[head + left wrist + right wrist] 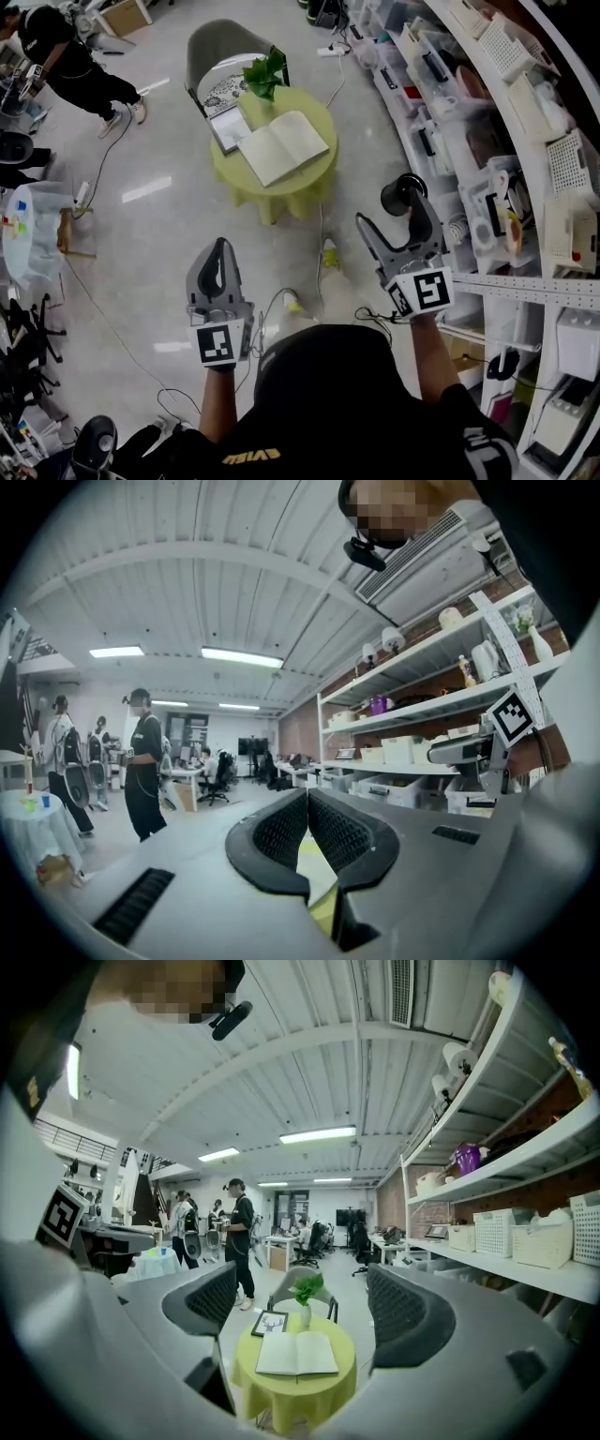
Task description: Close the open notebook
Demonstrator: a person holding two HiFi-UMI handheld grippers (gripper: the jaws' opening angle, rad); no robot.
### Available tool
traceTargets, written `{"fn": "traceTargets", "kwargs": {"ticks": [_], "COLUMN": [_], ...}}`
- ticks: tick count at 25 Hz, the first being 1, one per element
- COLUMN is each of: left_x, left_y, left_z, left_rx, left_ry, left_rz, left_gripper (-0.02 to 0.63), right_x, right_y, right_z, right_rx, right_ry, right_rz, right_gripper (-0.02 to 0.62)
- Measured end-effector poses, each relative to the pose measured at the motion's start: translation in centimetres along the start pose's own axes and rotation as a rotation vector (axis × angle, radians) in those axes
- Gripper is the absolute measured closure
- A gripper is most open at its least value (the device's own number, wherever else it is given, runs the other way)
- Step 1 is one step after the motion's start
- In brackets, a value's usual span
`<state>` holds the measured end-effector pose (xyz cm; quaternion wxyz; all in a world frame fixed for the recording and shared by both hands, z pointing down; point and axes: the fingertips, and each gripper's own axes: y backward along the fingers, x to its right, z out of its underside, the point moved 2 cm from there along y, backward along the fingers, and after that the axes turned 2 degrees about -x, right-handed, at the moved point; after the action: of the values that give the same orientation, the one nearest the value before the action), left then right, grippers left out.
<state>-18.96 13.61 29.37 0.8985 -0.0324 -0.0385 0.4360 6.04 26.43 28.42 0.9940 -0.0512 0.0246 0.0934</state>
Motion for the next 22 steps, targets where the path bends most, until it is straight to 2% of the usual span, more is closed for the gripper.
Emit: {"fn": "traceTargets", "kwargs": {"ticks": [6, 17, 20, 22], "left_x": [0.2, 2.5, 2.6, 2.6], "left_y": [-4.7, -16.1, -18.1, -19.1], "left_z": [-1.1, -1.6, -0.2, 0.7], "left_rx": [-0.010, -0.060, -0.058, -0.079], "left_ry": [-0.033, -0.029, 0.001, -0.009], "left_rz": [-0.056, -0.147, -0.206, -0.239], "left_gripper": [0.588, 0.588, 0.588, 0.588], "right_x": [4.5, 13.5, 15.4, 16.1], "right_y": [-6.1, -16.4, -18.3, -19.4], "right_z": [0.2, 1.5, 2.4, 3.0], "right_rx": [0.023, -0.007, -0.025, -0.039], "right_ry": [0.001, -0.048, -0.118, -0.159], "right_rz": [-0.050, -0.185, -0.244, -0.294], "right_gripper": [0.175, 0.186, 0.193, 0.196]}}
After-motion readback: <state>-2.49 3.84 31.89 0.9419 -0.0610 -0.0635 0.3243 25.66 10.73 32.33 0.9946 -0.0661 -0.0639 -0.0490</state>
